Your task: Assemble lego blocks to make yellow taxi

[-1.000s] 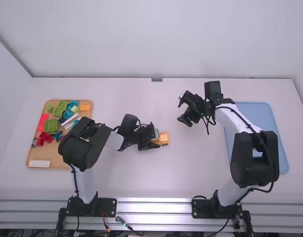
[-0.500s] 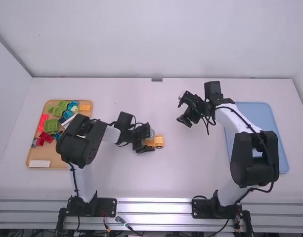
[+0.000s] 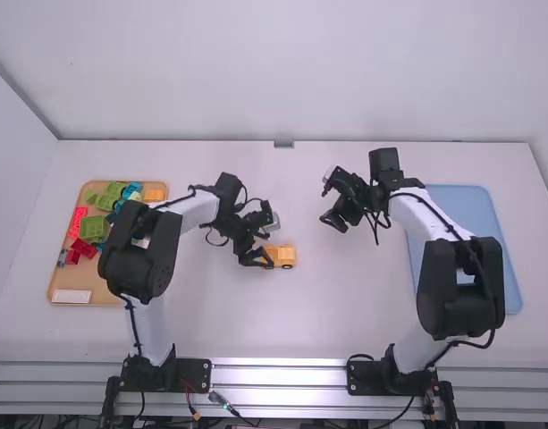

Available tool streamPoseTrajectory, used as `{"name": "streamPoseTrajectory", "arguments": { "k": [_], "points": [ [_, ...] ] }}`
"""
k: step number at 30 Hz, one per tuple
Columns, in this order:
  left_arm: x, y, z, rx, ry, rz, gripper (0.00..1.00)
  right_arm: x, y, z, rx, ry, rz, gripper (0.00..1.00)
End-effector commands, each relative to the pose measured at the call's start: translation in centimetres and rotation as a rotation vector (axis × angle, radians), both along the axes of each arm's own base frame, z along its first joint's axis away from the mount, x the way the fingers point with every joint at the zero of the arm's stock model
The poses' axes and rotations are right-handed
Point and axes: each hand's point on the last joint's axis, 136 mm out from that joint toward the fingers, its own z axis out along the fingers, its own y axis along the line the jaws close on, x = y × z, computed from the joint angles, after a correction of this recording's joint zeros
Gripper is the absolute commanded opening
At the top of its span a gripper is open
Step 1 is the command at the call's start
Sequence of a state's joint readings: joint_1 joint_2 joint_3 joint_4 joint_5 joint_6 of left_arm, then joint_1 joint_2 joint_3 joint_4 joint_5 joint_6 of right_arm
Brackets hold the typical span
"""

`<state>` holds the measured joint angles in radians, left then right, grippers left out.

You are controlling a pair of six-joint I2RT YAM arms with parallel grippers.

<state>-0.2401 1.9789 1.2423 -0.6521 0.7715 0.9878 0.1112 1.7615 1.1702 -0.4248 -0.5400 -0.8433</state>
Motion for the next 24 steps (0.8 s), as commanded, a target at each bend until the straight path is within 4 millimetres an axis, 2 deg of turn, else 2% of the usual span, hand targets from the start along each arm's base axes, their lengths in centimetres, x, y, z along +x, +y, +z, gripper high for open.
{"name": "streamPoseTrajectory", "arguments": {
  "k": [1, 4, 6, 8, 9, 10, 11, 12, 13, 15, 16, 17, 23, 24],
  "points": [
    [3.1, 1.3, 5.6, 0.009, -0.091, 0.043, 0.99, -0.3, 0.1, -0.3, 0.004, 0.013, 0.012, 0.99],
    [4.7, 3.1, 8.0, 0.071, -0.101, 0.096, 0.99, -0.4, 0.1, -0.4, 0.003, 0.019, 0.013, 0.99],
    [7.0, 5.6, 9.5, 0.162, -0.091, 0.245, 0.99, -0.6, 0.1, -0.4, -0.001, 0.020, 0.022, 0.99],
    [10.2, 9.4, 10.6, 0.270, -0.077, 0.508, 0.99, -0.6, 0.1, -0.5, -0.003, 0.021, 0.024, 0.99],
    [11.1, 10.9, 10.8, 0.305, -0.077, 0.599, 0.99, -0.6, 0.1, -0.4, -0.003, 0.021, 0.024, 0.99],
    [12.3, 13.4, 11.1, 0.356, -0.070, 0.746, 0.99, -0.6, 0.1, -0.4, -0.002, 0.019, 0.025, 0.99],
    [13.5, 16.8, 11.5, 0.412, -0.061, 0.944, 0.99, -0.6, 0.1, -0.4, -0.002, 0.020, 0.025, 0.99],
    [13.7, 17.7, 11.6, 0.426, -0.057, 0.993, 0.99, -0.6, 0.1, -0.4, -0.002, 0.020, 0.025, 0.99],
    [14.2, 20.7, 11.9, 0.456, -0.037, 1.169, 0.99, -0.6, 0.1, -0.4, -0.002, 0.020, 0.024, 0.99],
    [14.3, 23.9, 12.0, 0.473, -0.006, 1.349, 0.99, -0.7, 0.1, -0.5, -0.003, 0.023, 0.024, 0.99],
    [14.0, 26.4, 11.9, 0.471, 0.024, 1.458, 0.99, -0.7, 0.1, -0.5, -0.001, 0.028, 0.019, 0.99],
    [13.6, 27.7, 11.7, 0.469, 0.052, 1.491, 0.99, -0.7, 0.1, -0.5, -0.001, 0.029, 0.019, 0.99],
    [11.0, 32.3, 10.0, 0.381, 0.247, 1.583, 0.99, -0.7, 0.0, -0.5, -0.003, 0.028, 0.020, 0.99],
    [11.0, 32.4, 10.0, 0.377, 0.253, 1.584, 0.99, -0.7, 0.0, -0.5, -0.003, 0.028, 0.020, 0.99]
  ]
}}
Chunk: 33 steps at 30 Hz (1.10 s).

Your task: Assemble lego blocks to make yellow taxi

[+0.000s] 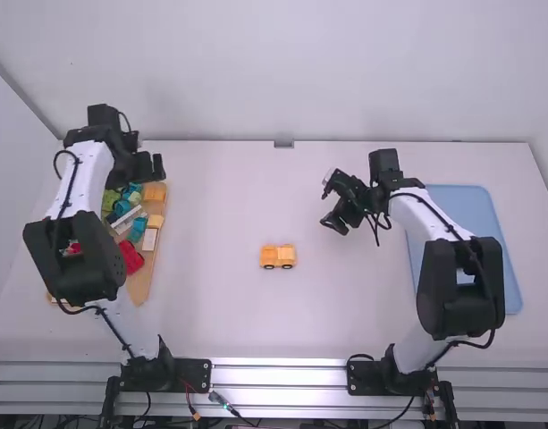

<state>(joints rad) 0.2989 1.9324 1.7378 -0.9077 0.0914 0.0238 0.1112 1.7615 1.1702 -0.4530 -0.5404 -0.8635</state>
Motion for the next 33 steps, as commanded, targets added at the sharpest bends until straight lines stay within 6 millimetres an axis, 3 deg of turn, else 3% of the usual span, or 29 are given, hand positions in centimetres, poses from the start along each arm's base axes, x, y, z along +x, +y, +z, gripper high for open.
{"name": "streamPoseTrajectory", "arguments": {
  "k": [1, 5, 8, 12, 15, 18, 21, 24, 29, 33],
  "points": [
    [-0.9, 0.7, -0.9, -0.127, 0.013, 0.087, 0.99, -0.1, 0.1, -0.2, 0.006, 0.010, 0.006, 0.99],
    [-2.1, 2.2, -2.8, -0.190, 0.063, 0.180, 1.00, -0.2, 0.2, -0.3, -0.003, -0.006, 0.030, 0.99],
    [-3.1, 1.8, -4.3, -0.201, 0.123, 0.150, 0.99, -0.1, 0.2, -0.2, -0.003, -0.010, 0.032, 0.99],
    [-3.8, -0.2, -5.8, -0.118, 0.156, -0.213, 0.99, -0.1, 0.1, -0.2, -0.003, -0.010, 0.031, 0.99],
    [-4.5, -1.6, -6.8, 0.002, 0.156, -0.679, 0.99, -0.1, 0.1, -0.2, -0.006, -0.010, 0.030, 0.99],
    [-4.9, -0.5, -7.2, 0.135, 0.202, -0.889, 0.99, 0.0, -0.2, -0.4, -0.025, -0.013, 0.021, 0.99],
    [-5.0, -0.1, -7.3, 0.190, 0.234, -0.944, 0.99, 0.1, -0.2, -0.4, -0.025, -0.011, 0.017, 0.99],
    [-5.3, -0.1, -7.5, 0.234, 0.230, -1.151, 0.99, 0.0, -0.2, -0.4, -0.025, -0.011, 0.019, 0.99],
    [-3.6, 1.1, -7.0, 0.310, 0.093, -1.326, 0.99, 0.0, -0.2, -0.4, -0.025, -0.011, 0.018, 0.99],
    [-3.6, 1.3, -6.7, 0.311, -0.002, -1.430, 0.99, 0.0, -0.2, -0.4, -0.021, -0.010, 0.018, 0.99]
  ]
}}
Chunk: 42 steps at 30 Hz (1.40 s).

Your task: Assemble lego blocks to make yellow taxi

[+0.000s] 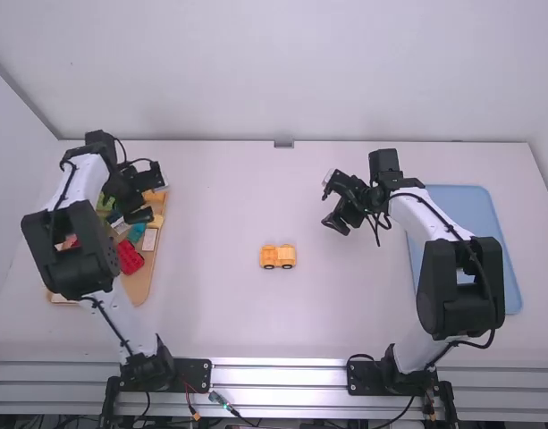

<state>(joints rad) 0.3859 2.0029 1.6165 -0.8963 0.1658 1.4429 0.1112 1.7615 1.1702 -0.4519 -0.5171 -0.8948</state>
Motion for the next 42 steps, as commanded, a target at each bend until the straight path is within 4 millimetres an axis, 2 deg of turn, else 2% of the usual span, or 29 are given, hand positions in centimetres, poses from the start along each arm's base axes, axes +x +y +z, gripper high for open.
{"name": "streamPoseTrajectory", "arguments": {
  "k": [1, 7, 9, 12, 16, 22, 26, 29, 33, 35, 40, 41, 42],
  "points": [
    [-0.6, -0.3, 0.0, -0.062, -0.048, -0.201, 0.99, -0.1, 0.2, -0.2, 0.014, 0.017, -0.004, 0.99],
    [-2.2, -1.4, -0.4, -0.125, -0.040, -0.359, 0.99, -0.5, 1.3, -0.2, 0.022, 0.032, 0.004, 0.99],
    [-2.1, -1.7, -1.0, -0.126, -0.038, -0.387, 0.99, -0.7, 1.6, -0.2, 0.021, 0.032, 0.013, 0.99],
    [-1.4, -1.4, -3.0, -0.135, -0.030, -0.378, 0.99, -1.0, 2.4, -0.2, 0.016, 0.028, 0.038, 0.99],
    [-1.7, -1.5, -5.4, -0.169, 0.020, -0.373, 0.99, -1.2, 3.2, -0.2, 0.012, 0.023, 0.060, 0.99],
    [-0.9, -1.9, -6.1, -0.191, -0.009, -0.379, 1.00, -1.2, 3.3, -0.2, 0.013, 0.021, 0.062, 0.99],
    [-0.4, -2.0, -6.5, -0.206, -0.021, -0.352, 0.96, -1.3, 3.4, -0.2, 0.015, 0.028, 0.058, 0.99],
    [0.1, -1.8, -7.5, -0.204, -0.021, -0.333, 0.93, -1.3, 3.3, -0.2, 0.015, 0.033, 0.054, 0.99],
    [-0.1, -1.8, -7.9, -0.210, -0.013, -0.331, 0.82, -1.2, 3.2, -0.2, 0.016, 0.030, 0.051, 0.99],
    [0.0, -1.6, -7.8, -0.209, -0.016, -0.327, 0.68, -1.1, 3.1, -0.2, 0.016, 0.028, 0.048, 0.99],
    [0.0, -1.5, -7.6, -0.208, -0.015, -0.326, 0.61, -1.1, 3.1, -0.2, 0.016, 0.029, 0.048, 0.99],
    [0.1, -1.6, -7.6, -0.207, -0.014, -0.330, 0.52, -1.2, 3.1, -0.2, 0.016, 0.029, 0.048, 0.99],
    [0.1, -1.6, -7.6, -0.201, -0.014, -0.332, 0.48, -1.2, 3.1, -0.2, 0.016, 0.029, 0.048, 0.99]
  ]
}}
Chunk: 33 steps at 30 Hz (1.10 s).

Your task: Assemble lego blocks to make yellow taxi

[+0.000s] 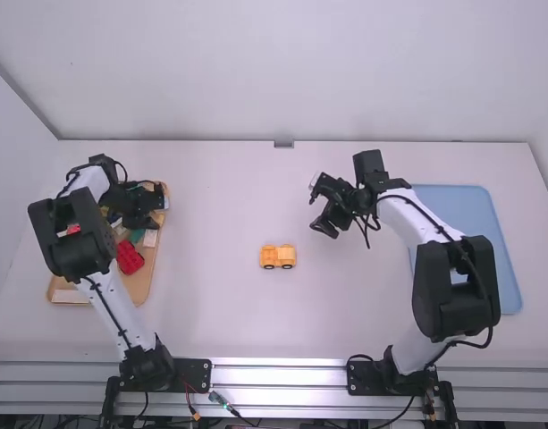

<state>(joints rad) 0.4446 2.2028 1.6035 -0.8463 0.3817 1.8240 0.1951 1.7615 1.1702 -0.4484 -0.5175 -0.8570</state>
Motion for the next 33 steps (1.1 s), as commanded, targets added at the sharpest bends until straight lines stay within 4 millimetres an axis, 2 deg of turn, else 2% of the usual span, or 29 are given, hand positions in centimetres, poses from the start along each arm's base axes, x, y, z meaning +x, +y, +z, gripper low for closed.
{"name": "streamPoseTrajectory", "arguments": {
  "k": [1, 5, 6, 8, 14, 17, 19, 22, 23, 24, 25, 27, 28, 30, 33],
  "points": [
    [0.1, -0.2, -0.5, 0.001, 0.010, -0.005, 0.47, 0.0, -0.1, -0.2, 0.004, 0.011, -0.006, 0.99],
    [0.5, 0.3, -0.6, 0.022, 0.010, 0.028, 0.44, 0.0, -0.1, -0.2, 0.004, 0.011, -0.006, 0.99],
    [0.5, 0.4, -0.6, 0.027, 0.010, 0.034, 0.40, 0.0, -0.1, -0.2, 0.004, 0.011, -0.006, 0.99],
    [0.5, 0.6, -0.6, 0.026, 0.011, 0.041, 0.25, 0.1, -0.1, -0.2, 0.005, 0.009, -0.006, 0.99],
    [0.6, 0.3, -0.4, 0.024, 0.006, 0.035, 0.22, 0.1, -0.1, -0.1, 0.008, 0.007, -0.005, 0.99],
    [1.1, 0.3, 0.3, 0.022, 0.004, 0.056, 0.16, 0.1, -0.1, -0.1, 0.008, 0.007, -0.005, 0.99],
    [1.6, 0.6, 1.3, 0.017, 0.005, 0.099, 0.07, 0.1, -0.1, -0.1, 0.008, 0.007, -0.005, 0.99],
    [2.0, 0.2, 3.7, -0.020, 0.023, 0.139, 0.07, 0.1, -0.1, -0.1, 0.008, 0.008, -0.005, 0.99],
    [2.1, -0.4, 5.2, -0.069, 0.034, 0.156, 0.08, 0.1, -0.1, -0.1, 0.008, 0.008, -0.005, 0.99],
    [2.0, -0.7, 5.9, -0.091, 0.040, 0.162, 0.11, 0.1, -0.1, -0.1, 0.008, 0.008, -0.005, 0.99],
    [1.8, -1.9, 7.7, -0.164, 0.065, 0.184, 0.21, 0.1, -0.1, -0.2, 0.008, 0.008, -0.004, 0.99],
    [1.5, -3.1, 9.1, -0.220, 0.094, 0.200, 0.22, 0.1, 0.0, -0.1, 0.008, 0.008, -0.003, 0.99],
    [1.1, -4.4, 10.5, -0.270, 0.128, 0.207, 0.13, 0.1, 0.0, -0.1, 0.008, 0.008, -0.004, 0.99],
    [0.5, -5.9, 11.4, -0.302, 0.167, 0.192, 0.02, 0.1, 0.0, -0.2, 0.008, 0.008, -0.004, 0.99],
    [-0.2, -8.8, 11.8, -0.317, 0.222, 0.141, 0.02, 0.1, 0.0, -0.1, 0.008, 0.008, -0.004, 0.99]
  ]
}}
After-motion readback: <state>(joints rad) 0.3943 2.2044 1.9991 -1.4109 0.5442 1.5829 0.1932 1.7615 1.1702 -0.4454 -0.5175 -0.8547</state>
